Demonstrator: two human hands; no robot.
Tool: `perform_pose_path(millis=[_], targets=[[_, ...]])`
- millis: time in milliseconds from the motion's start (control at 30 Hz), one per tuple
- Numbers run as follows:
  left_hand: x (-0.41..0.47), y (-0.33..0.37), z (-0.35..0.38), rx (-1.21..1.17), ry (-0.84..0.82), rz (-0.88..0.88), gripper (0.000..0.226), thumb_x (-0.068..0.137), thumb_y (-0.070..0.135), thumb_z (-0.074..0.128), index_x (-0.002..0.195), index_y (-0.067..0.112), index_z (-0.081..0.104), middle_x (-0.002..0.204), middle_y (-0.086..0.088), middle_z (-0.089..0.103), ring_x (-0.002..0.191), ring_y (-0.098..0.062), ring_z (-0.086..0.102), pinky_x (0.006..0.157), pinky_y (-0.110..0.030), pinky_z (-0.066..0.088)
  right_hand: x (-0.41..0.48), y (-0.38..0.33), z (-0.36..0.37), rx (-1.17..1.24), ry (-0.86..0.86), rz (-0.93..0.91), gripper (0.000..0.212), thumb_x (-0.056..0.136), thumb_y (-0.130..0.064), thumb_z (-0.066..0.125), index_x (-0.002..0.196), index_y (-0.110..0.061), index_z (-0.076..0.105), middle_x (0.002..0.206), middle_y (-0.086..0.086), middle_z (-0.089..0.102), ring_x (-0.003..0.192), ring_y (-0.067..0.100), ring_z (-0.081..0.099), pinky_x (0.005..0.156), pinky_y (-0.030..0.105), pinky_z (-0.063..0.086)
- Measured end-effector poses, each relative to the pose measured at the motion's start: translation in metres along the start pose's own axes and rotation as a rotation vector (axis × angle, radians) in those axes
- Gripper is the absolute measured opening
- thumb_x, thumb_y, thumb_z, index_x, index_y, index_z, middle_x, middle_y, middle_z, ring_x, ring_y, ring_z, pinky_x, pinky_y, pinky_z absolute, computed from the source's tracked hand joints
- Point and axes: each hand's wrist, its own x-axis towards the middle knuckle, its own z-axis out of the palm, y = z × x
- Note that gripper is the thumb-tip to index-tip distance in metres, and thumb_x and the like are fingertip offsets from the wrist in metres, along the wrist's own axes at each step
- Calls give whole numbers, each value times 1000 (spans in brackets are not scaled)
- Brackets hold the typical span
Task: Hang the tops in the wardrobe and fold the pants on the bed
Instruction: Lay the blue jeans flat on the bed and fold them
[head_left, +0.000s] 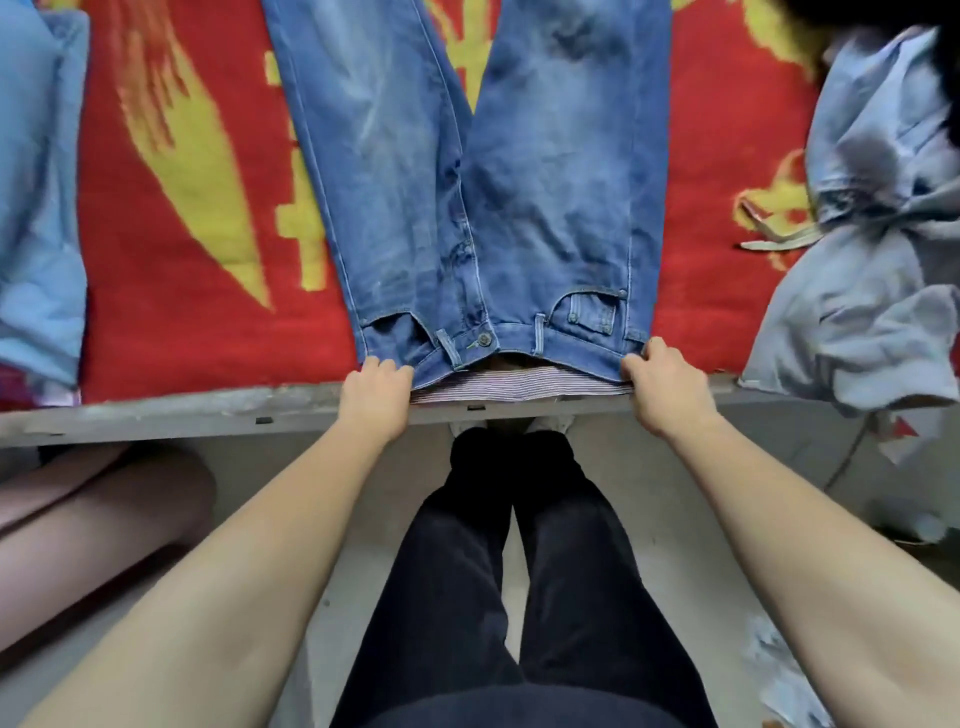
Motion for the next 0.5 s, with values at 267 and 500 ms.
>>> perform_pose_path(millis=[267,500], targets=[[18,13,25,-91,302,91,44,84,45,66,106,9,52,101,-11,56,93,-33,55,68,-41,43,34,-18,18,-63,241,-231,52,83,-57,64,103,-10,56,102,14,52,95,35,53,75,44,42],[29,35,11,-226,474,147,25,66,0,69,89,3,60,84,-15,57,71,-35,55,49,-37,36,54,-46,18,31,338,-336,27,86,-17,59,112,-11,59,99,9,58,91,33,59,57,40,43]])
